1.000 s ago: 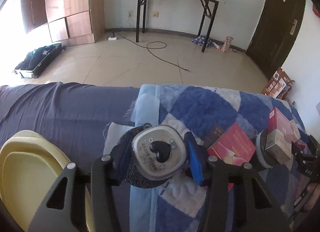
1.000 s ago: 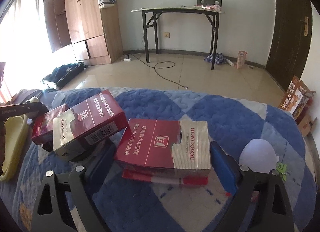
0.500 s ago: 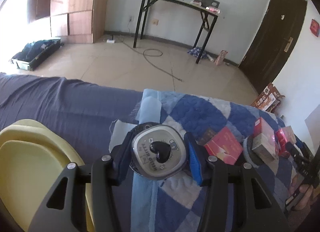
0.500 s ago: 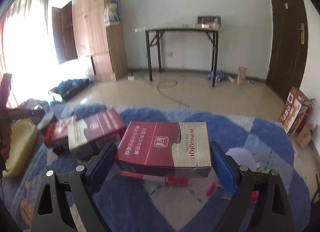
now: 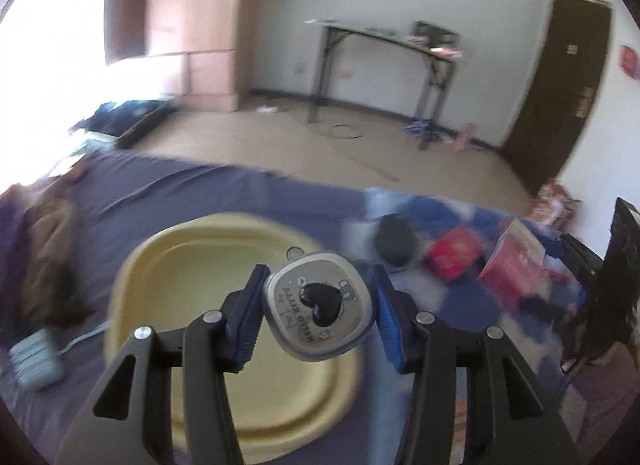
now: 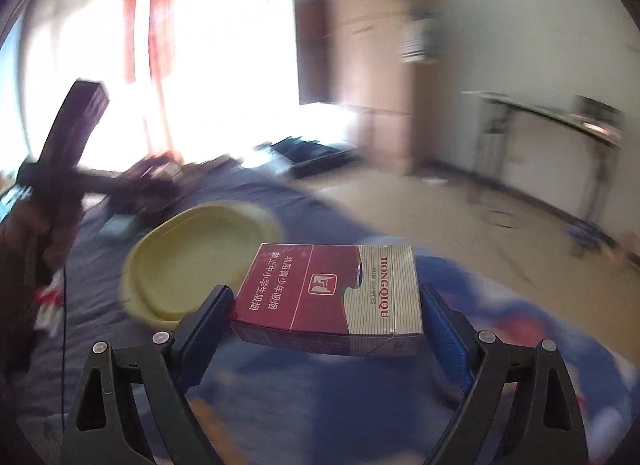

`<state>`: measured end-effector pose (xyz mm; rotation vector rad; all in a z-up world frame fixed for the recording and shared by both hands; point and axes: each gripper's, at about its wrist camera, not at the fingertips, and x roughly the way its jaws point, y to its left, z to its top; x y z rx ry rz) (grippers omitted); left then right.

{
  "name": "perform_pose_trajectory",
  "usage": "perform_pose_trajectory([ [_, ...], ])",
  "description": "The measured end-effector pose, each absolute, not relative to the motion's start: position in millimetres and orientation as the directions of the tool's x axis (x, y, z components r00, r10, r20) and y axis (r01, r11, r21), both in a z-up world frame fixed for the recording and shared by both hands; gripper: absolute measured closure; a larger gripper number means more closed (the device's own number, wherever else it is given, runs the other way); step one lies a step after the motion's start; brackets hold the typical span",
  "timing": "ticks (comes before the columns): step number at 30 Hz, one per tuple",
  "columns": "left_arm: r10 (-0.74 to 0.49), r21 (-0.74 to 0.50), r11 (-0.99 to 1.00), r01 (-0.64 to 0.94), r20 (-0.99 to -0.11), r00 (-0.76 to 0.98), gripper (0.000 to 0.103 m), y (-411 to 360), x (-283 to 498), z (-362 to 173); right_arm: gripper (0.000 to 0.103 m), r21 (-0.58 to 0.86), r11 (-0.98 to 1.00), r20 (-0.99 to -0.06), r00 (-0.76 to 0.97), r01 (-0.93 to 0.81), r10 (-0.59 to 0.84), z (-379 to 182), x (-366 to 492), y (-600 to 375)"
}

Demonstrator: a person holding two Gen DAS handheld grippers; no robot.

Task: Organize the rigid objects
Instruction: 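Lower the canister into the yellow basin with the left gripper while the right drops the box in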

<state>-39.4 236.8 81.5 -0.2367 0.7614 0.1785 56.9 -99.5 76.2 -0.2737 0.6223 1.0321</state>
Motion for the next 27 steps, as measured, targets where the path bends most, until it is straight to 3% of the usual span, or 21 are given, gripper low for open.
perform_pose_trajectory([
  [6, 0.081, -0.173, 0.922, -0.347, -0.790, 0.608, 0.051, 303.2, -16.8, 13.9, 0.012, 0.066, 0.234, -0.734, 0.112, -0.970, 0.670, 20.6, 27.0, 41.7],
  [12, 0.085, -0.177, 0.896, -0.406, -0.831, 0.550, 0.051, 327.4, 3.6, -35.7, 0.012, -0.004, 0.145, -0.840, 0.082, -0.989, 0.536, -35.5, 8.1, 114.0],
  [17, 0.070, -0.184, 0.887, -0.423, -0.852, 0.518, 0.051, 329.9, 8.2, -62.4, 0.012, 0.033, 0.167, -0.855, 0.059, -0.985, 0.515, -46.4, 9.3, 130.6],
  [27, 0.076, -0.188, 0.883, -0.431, -0.847, 0.527, 0.051, 338.0, 2.4, -58.5, 0.012, 0.018, 0.211, -0.861, 0.092, -0.977, 0.501, -54.0, 14.2, 147.8],
])
